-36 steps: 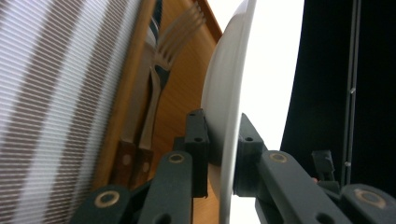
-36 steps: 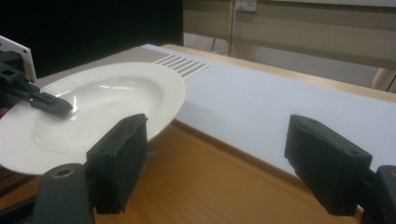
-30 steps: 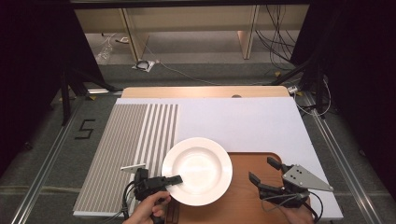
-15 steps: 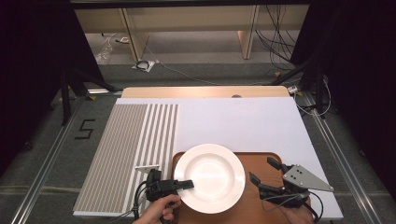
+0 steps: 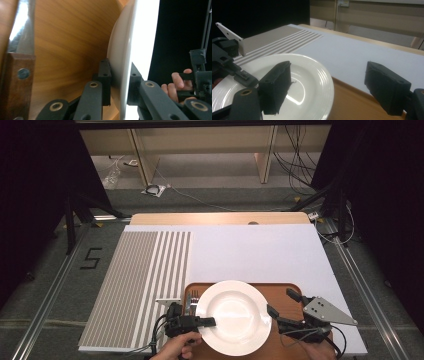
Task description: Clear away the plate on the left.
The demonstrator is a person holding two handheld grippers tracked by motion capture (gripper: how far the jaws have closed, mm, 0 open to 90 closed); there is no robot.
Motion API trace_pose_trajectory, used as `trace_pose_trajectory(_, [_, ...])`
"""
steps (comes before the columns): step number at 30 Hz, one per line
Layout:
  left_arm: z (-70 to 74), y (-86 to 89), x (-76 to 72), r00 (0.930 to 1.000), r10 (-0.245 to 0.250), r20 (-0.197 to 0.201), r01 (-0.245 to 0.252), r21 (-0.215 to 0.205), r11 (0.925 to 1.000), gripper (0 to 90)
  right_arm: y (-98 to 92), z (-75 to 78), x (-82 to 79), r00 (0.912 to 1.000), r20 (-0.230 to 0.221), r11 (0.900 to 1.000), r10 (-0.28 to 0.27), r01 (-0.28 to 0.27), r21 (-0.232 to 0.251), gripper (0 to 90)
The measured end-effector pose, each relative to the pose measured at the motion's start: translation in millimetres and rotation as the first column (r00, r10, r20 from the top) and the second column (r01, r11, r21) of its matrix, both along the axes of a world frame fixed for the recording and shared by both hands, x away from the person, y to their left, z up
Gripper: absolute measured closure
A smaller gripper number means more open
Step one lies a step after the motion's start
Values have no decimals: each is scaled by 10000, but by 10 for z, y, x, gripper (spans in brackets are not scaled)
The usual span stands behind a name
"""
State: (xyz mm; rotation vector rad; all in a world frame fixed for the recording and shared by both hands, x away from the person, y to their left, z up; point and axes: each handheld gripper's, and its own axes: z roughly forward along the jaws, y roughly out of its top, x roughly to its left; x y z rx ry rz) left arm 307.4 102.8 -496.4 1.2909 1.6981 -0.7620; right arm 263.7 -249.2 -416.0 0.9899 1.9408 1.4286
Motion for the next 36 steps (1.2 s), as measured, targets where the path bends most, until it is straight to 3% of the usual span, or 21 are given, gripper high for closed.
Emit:
trace_pose_trajectory(20, [-69,-132,14,9991,-387,-171,390,176,9991,772,-1,1,-5,10000,-72,10000,17,-17,2,224])
trace_pose_trajectory(23, [-58,-146,17,9987,-508,42,506,317,9982,773,-1,2,-3,10000,-65,10000,2,-2,44,224])
trace_pose_trajectory(36, [-85,-175,25,9980,-627,100,622,498,9968,780,-2,0,-4,9999,-121,10000,-14,13,-42,224])
